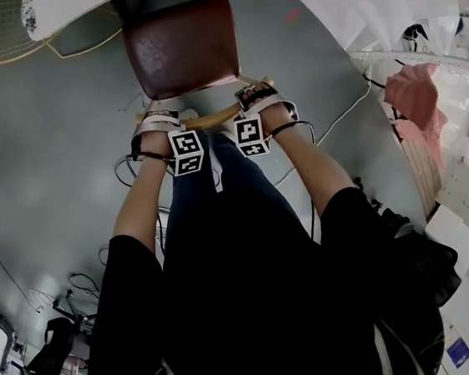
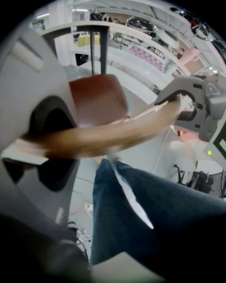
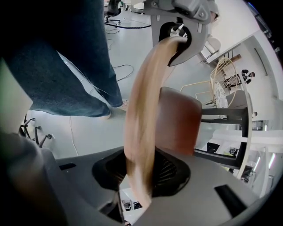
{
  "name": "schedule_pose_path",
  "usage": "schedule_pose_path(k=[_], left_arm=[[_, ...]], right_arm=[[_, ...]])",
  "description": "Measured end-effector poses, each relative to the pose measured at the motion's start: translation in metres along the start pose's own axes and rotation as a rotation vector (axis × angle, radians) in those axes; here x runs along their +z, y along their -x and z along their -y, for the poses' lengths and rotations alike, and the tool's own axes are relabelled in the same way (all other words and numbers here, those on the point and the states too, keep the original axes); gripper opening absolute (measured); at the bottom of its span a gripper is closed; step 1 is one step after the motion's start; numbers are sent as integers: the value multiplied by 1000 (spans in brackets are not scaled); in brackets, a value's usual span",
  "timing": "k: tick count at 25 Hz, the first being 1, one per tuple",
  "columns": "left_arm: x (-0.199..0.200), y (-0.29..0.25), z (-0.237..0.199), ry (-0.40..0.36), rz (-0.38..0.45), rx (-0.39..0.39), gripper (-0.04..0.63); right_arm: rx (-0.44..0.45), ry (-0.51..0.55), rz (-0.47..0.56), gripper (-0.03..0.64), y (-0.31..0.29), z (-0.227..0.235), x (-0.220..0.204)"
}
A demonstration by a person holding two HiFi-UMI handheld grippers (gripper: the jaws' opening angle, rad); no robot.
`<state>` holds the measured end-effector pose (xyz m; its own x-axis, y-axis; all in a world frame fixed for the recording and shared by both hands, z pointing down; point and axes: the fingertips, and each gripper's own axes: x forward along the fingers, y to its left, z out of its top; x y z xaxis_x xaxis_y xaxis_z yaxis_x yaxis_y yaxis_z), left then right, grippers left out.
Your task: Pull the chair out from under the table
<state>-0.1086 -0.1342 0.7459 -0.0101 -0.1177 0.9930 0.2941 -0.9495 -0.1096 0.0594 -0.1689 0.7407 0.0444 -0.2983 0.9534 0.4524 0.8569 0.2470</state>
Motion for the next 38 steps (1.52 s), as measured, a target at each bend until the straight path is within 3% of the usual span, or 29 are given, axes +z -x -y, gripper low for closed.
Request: schedule_pose_path(k=[21,38], left_arm=[[74,14,131,66,3,-22,130],[111,25,219,45,11,6,130]], right_arm=[[-11,55,50,133,37,-132,33],[9,34,-16,133,62,-222,64]])
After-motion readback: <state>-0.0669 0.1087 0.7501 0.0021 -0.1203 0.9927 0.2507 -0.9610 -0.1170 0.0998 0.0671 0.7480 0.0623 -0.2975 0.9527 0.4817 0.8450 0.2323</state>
